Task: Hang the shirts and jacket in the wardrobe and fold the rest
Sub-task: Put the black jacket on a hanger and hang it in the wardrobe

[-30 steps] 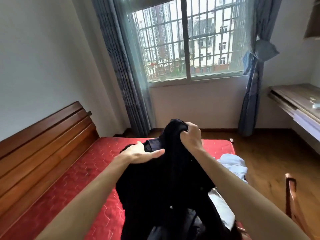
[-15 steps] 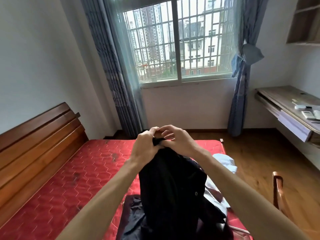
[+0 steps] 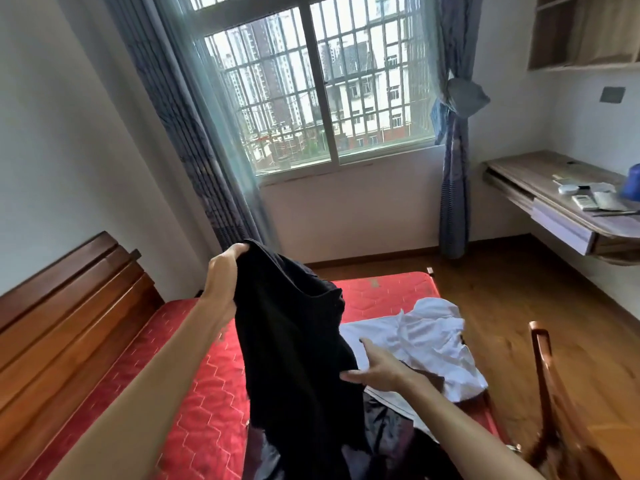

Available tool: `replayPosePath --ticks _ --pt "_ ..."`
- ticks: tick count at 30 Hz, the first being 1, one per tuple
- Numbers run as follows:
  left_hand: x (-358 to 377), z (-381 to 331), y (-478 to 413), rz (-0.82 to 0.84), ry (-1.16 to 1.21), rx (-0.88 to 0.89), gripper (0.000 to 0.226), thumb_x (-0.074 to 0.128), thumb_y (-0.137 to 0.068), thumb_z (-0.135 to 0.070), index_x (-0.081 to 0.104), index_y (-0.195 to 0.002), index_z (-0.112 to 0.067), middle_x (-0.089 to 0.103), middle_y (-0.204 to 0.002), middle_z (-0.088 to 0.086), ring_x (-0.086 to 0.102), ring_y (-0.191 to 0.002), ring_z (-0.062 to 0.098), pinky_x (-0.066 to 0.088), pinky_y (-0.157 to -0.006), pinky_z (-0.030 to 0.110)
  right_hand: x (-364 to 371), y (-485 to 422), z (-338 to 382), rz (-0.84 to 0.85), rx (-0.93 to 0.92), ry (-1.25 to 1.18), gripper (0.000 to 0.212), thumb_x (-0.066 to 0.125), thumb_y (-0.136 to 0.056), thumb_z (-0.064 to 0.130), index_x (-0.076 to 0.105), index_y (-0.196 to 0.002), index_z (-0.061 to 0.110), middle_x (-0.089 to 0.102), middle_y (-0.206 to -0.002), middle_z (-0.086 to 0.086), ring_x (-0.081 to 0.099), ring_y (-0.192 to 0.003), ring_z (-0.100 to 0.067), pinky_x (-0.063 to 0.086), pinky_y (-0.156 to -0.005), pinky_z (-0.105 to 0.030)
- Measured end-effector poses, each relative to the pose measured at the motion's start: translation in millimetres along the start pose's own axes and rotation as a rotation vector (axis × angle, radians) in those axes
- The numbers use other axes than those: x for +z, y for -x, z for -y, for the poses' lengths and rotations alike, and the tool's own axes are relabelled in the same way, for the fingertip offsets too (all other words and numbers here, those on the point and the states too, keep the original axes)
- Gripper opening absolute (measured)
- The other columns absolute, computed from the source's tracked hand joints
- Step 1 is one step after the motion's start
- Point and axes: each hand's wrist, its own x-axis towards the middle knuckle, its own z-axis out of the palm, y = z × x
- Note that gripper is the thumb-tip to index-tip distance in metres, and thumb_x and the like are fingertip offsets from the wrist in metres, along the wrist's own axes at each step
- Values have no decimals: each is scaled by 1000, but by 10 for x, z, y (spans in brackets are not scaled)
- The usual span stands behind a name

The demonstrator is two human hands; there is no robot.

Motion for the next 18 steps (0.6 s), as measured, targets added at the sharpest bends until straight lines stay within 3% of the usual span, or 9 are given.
replayPosePath --ticks 3,6,8,10,13,15,18 --pt "-104 -73 49 35 24 4 30 50 -96 -27 71 -81 -12 73 -68 3 69 -62 13 53 -60 26 19 -71 350 -7 -194 -233 84 80 -74 39 37 -144 25 55 -134 11 54 -122 -9 45 -103 -30" --pt "-320 -137 23 -22 23 49 29 52 -95 -31 73 -91 -11 76 -83 6 72 -82 20 55 -77 33 108 -162 574 -170 -378 -254 36 63 -93 16 59 -128 22 68 -114 7 63 -107 -14 48 -94 -29" --pt "-547 -155 -37 -103 -39 109 24 55 -96 -27 75 -94 -14 78 -89 3 73 -92 19 54 -87 34 79 -207 629 -310 -391 -255 21 56 -98 18 65 -116 21 73 -104 5 67 -99 -17 52 -89 -35" --pt "-824 -128 -78 -145 -187 186 25 56 -97 -22 78 -84 -20 78 -84 -7 73 -89 11 53 -89 32 -100 -244 671 -449 -387 -244 14 56 -99 24 66 -108 19 74 -95 2 69 -90 -20 54 -81 -42" --pt "-1139 -46 -56 -93 -396 168 29 66 -88 -38 79 -82 -13 77 -83 10 72 -90 25 55 -89 39 -522 -219 837 -625 -420 -267 13 65 -94 30 69 -98 19 72 -83 5 66 -79 -16 50 -72 -34" --pt "-1134 -42 23 -26 -538 183 49 70 -86 -48 72 -82 1 69 -77 23 67 -78 27 54 -75 36 -740 -163 1024 -651 -480 -310 16 68 -92 32 68 -84 18 64 -68 11 57 -64 -7 42 -63 -27" --pt "-823 -66 155 43 -545 230 41 71 -89 -38 62 -96 1 74 -82 11 71 -72 25 60 -67 36 -899 -60 1371 -607 -562 -423 28 71 -90 31 64 -70 12 54 -58 7 43 -56 -5 37 -58 -28"
